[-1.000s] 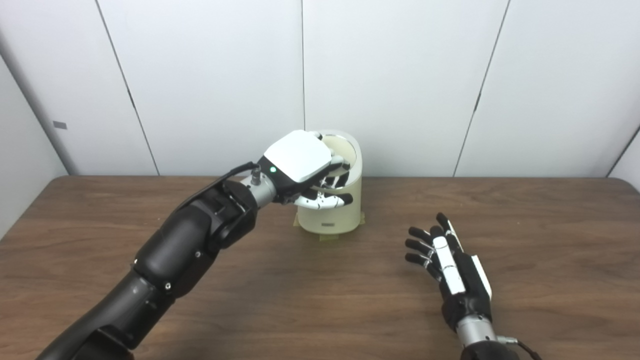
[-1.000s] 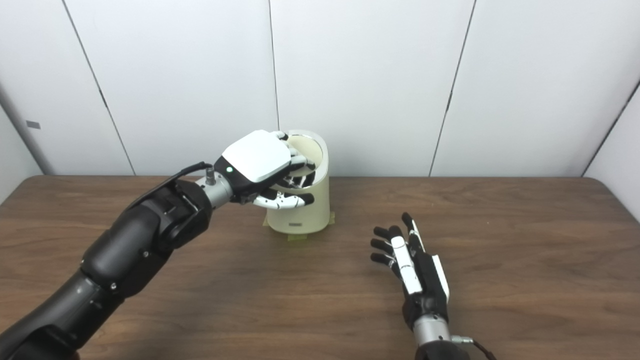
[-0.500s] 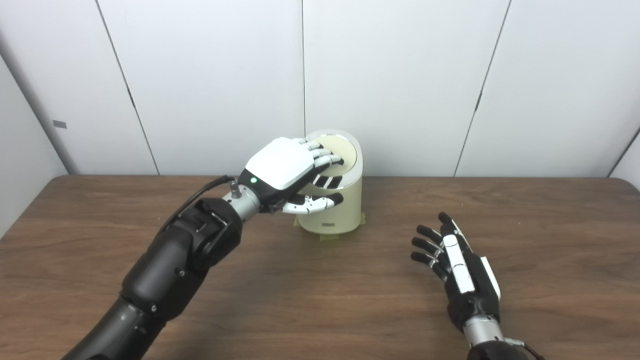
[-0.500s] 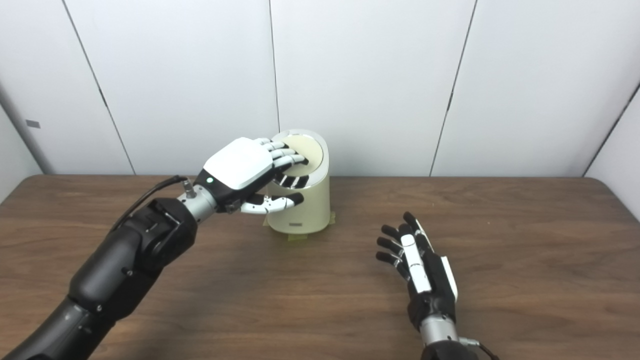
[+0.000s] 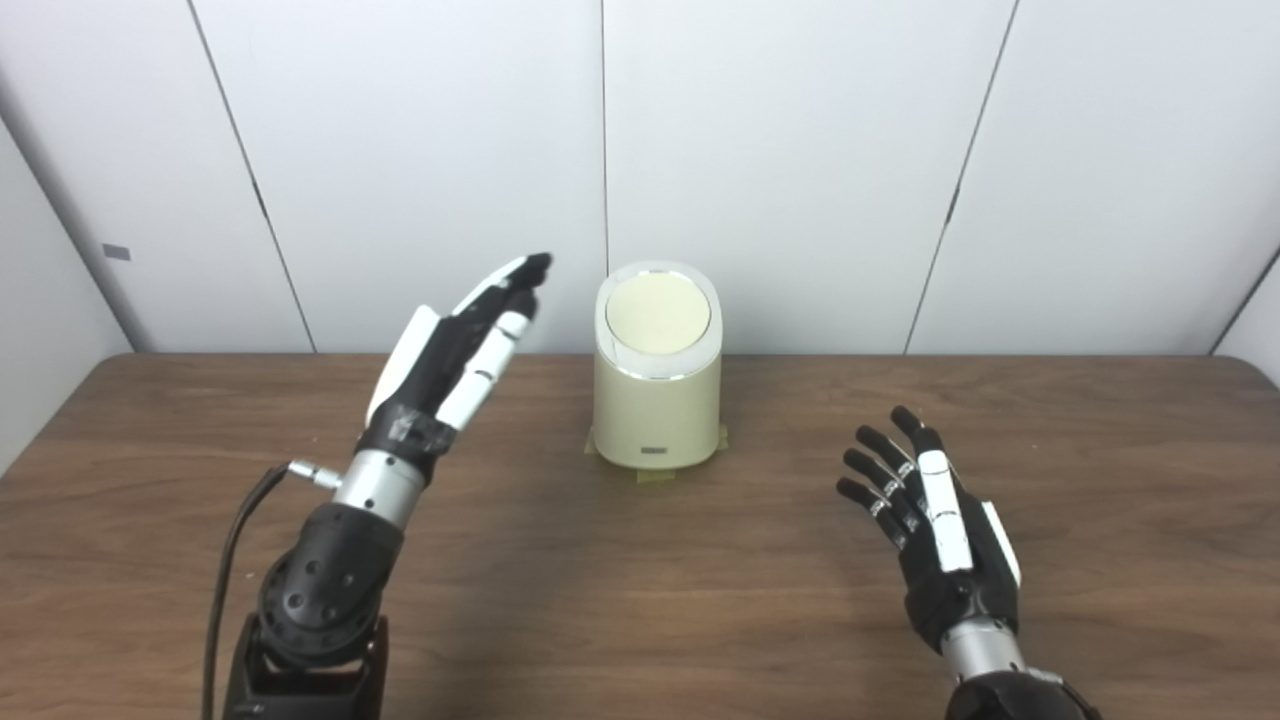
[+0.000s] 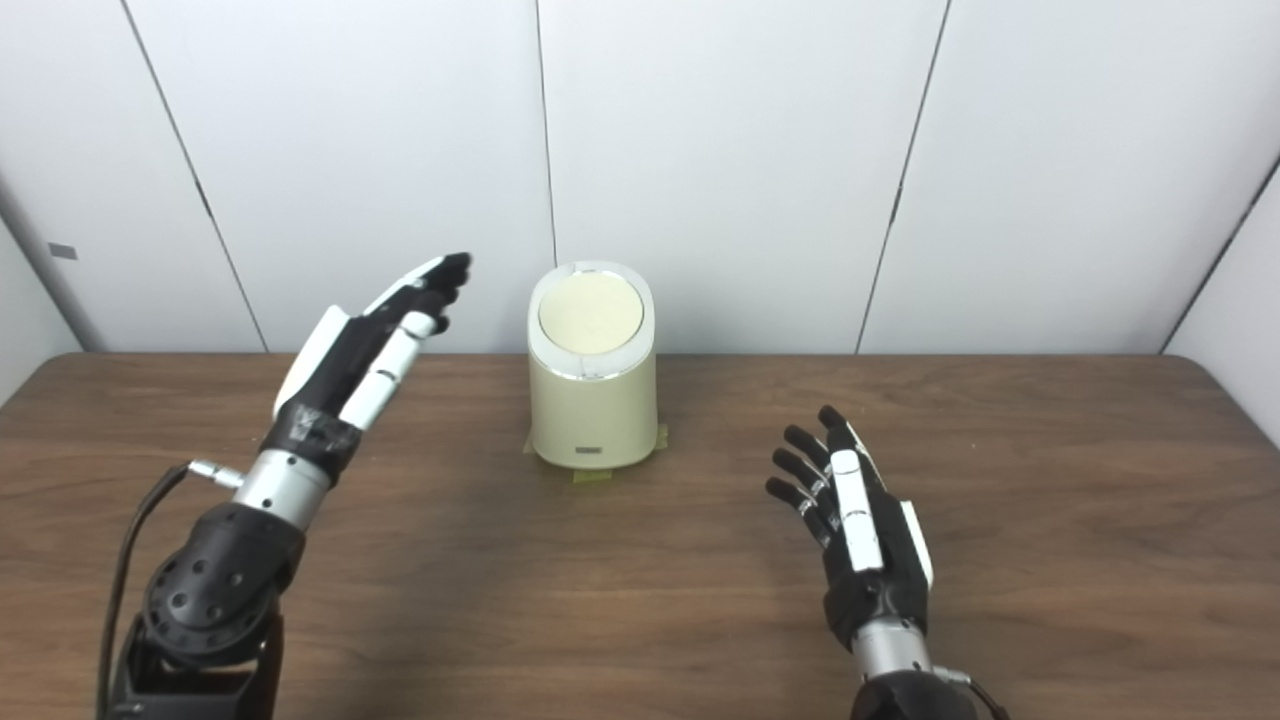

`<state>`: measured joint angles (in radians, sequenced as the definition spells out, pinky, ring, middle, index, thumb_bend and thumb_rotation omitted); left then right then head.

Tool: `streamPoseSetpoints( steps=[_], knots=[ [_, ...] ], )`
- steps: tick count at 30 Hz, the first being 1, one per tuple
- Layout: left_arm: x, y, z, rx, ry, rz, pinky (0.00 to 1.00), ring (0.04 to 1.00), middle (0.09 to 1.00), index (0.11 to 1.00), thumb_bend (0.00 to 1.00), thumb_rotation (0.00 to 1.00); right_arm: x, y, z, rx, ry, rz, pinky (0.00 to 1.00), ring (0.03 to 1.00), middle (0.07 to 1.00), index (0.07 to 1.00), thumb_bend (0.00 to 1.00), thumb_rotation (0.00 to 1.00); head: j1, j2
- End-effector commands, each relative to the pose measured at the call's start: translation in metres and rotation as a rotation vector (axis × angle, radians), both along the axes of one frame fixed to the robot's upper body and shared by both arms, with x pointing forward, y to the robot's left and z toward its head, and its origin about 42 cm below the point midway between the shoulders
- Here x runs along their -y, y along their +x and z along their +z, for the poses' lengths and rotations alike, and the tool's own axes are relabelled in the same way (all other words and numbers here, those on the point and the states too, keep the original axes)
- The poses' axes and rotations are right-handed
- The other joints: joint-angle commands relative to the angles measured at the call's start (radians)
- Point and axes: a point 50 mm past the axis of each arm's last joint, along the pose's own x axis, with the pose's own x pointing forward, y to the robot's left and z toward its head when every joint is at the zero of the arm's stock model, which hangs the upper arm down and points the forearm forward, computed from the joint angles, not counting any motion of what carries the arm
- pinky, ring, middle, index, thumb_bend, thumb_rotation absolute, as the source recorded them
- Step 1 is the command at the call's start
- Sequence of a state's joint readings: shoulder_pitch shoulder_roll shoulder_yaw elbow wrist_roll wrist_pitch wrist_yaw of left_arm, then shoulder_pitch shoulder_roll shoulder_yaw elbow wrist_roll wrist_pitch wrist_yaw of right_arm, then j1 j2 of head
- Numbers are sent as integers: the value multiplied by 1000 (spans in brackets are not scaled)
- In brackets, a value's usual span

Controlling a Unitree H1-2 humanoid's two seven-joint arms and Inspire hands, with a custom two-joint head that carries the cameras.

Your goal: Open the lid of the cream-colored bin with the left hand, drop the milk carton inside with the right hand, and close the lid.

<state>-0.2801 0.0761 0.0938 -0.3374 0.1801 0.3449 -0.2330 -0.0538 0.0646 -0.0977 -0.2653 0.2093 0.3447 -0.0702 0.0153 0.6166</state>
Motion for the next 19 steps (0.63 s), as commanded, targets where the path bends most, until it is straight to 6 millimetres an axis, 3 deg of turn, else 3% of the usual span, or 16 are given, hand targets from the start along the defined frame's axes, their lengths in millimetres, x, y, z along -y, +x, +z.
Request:
streamPoseSetpoints(
  steps=[1, 7, 11, 19],
  knots=[
    [-1, -11, 5, 21, -51, 0, 889, 913, 914, 928, 325, 994, -2, 4, 20, 83, -10, 42, 835, 936, 958, 970, 511, 836, 3, 5],
    [-13, -41, -34, -75, -202, 58, 945, 946, 948, 954, 281, 1000, 1, 2, 20, 96, -48, 68, 921, 978, 996, 988, 531, 868, 12, 14],
    [-20, -54, -54, -128, -282, 81, 996, 987, 978, 979, 377, 1000, 4, -2, 22, 115, -46, 119, 973, 998, 1000, 999, 577, 952, 10, 20],
    [-25, -65, -70, -159, -326, 85, 1000, 1000, 1000, 1000, 411, 1000, 10, -6, 25, 114, -102, 128, 1000, 1000, 1000, 1000, 616, 1000, 13, 40]
  ],
)
